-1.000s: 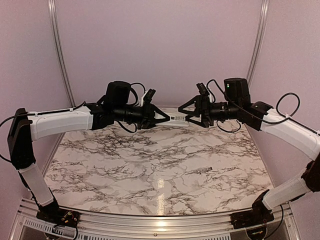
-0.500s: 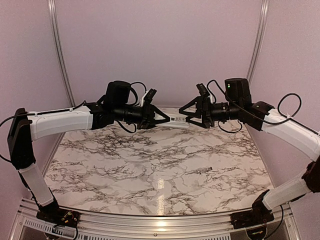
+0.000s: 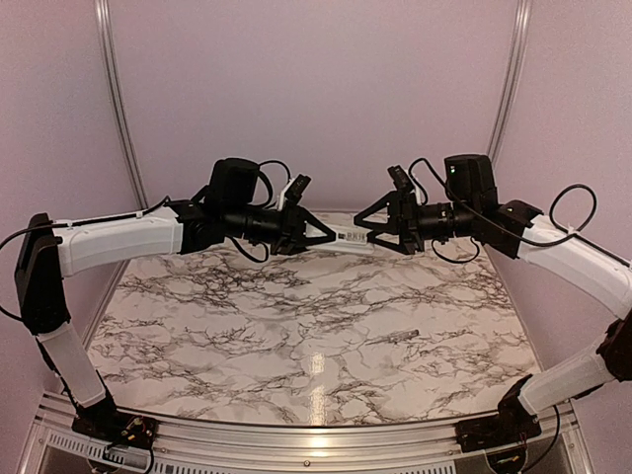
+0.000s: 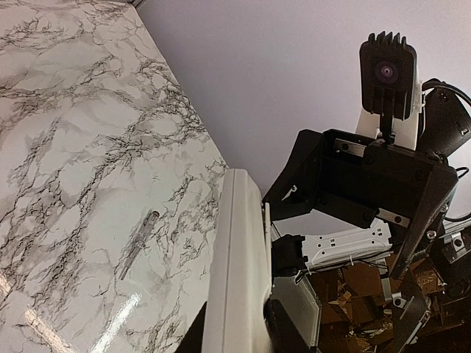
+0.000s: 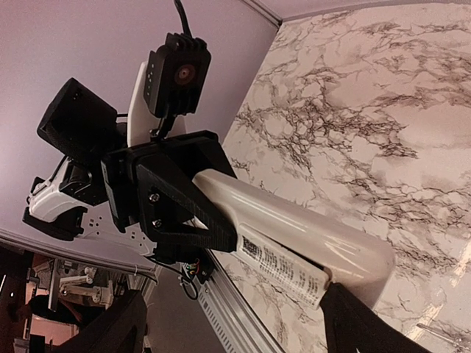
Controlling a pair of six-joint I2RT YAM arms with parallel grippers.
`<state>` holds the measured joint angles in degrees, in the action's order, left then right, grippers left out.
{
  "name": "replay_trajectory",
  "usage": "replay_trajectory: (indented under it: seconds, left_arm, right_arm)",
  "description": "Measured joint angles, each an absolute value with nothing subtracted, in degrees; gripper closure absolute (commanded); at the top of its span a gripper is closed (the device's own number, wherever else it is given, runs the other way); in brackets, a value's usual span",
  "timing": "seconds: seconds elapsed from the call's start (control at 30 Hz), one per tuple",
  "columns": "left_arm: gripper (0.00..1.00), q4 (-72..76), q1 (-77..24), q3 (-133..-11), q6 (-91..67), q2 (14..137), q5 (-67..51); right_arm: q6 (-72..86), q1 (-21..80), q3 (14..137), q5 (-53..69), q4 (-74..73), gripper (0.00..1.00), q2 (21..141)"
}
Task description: Unload the batteries from the remote control
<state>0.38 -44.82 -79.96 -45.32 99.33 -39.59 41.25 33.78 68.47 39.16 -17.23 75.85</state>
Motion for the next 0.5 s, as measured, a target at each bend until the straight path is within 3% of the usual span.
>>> replay_trajectory:
  seconds: [0.5]
  left_arm:
    - [1.0, -1.5, -44.8, -80.9, -44.2, 99.3, -38.9]
  right_arm:
    - [41.3, 33.8, 68.5, 39.4, -17.2, 0.19, 75.8]
